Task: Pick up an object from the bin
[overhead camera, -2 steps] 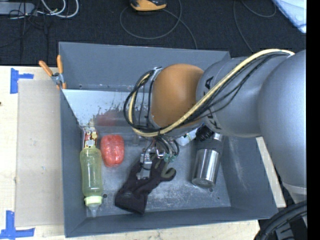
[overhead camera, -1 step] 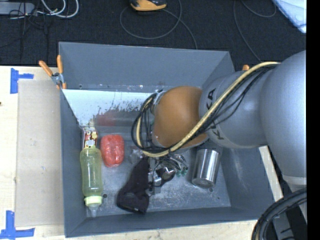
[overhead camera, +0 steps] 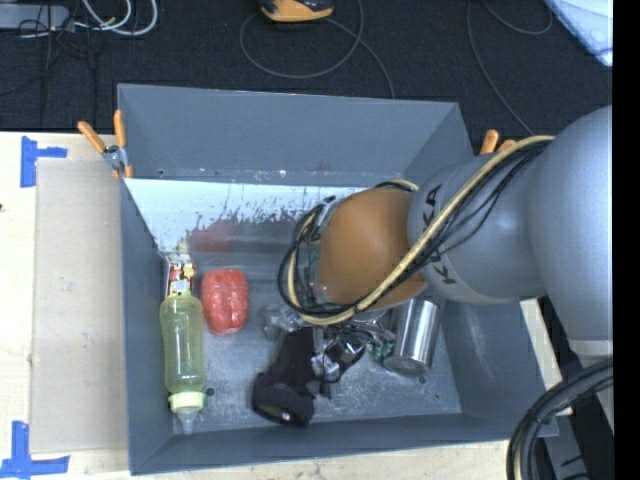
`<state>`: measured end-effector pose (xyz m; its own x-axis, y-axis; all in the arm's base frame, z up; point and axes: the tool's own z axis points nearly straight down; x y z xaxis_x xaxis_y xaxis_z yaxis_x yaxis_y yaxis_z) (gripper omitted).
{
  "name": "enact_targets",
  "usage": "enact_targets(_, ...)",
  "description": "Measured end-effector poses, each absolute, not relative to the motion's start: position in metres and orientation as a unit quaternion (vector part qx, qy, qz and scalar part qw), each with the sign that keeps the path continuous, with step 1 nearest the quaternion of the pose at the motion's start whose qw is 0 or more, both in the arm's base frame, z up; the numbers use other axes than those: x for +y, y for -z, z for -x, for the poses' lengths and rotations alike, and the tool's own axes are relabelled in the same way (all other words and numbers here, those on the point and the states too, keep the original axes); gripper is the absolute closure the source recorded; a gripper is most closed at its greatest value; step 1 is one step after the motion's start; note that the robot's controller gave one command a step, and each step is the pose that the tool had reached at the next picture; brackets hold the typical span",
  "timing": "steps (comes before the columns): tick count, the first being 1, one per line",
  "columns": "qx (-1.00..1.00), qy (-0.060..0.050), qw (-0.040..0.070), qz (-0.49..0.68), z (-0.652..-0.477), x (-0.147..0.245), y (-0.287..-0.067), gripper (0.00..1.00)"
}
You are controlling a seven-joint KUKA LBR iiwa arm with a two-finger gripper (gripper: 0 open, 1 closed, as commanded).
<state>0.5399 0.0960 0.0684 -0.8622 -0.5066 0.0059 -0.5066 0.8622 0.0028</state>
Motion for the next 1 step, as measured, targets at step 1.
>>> enact_targets(1,-0.990,0.000,0.002,-0.142,-0.5515,0.0975,-0.0700,0.00)
